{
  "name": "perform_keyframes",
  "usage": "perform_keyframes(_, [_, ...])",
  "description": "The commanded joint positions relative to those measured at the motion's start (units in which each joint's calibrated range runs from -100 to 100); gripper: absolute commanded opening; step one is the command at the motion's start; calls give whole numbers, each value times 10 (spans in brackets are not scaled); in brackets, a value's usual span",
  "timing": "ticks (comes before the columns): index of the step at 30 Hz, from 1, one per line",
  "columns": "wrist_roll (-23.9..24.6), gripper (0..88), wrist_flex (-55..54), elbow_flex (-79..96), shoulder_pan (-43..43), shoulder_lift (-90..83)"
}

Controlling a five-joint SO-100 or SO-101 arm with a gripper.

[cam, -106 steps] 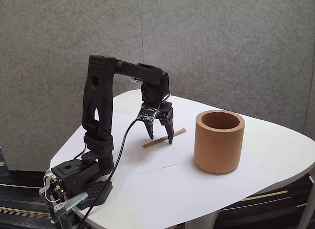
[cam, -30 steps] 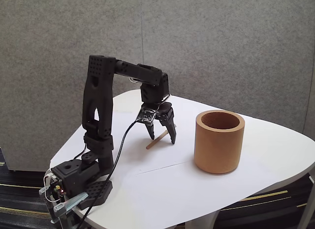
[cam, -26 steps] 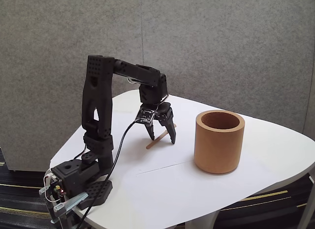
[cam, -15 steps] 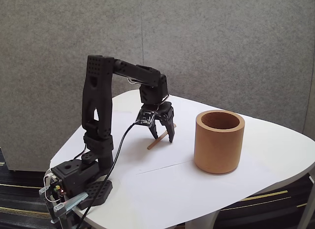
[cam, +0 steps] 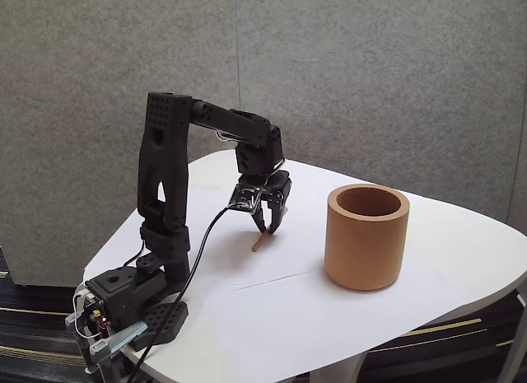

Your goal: Grab the pen and put it in the pen holder.

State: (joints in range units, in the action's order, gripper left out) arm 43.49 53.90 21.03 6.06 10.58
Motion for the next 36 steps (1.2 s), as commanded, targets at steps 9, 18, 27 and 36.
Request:
perform_keyframes(9, [-5,3,0,-5,-2,-7])
perform_keyframes(18, [-6,3,10,-104,-9,-28])
perform_keyframes(27, [-7,3,10,-268,-23,-85])
perform_keyframes(36, [-95,3,9,-313,-22,-175])
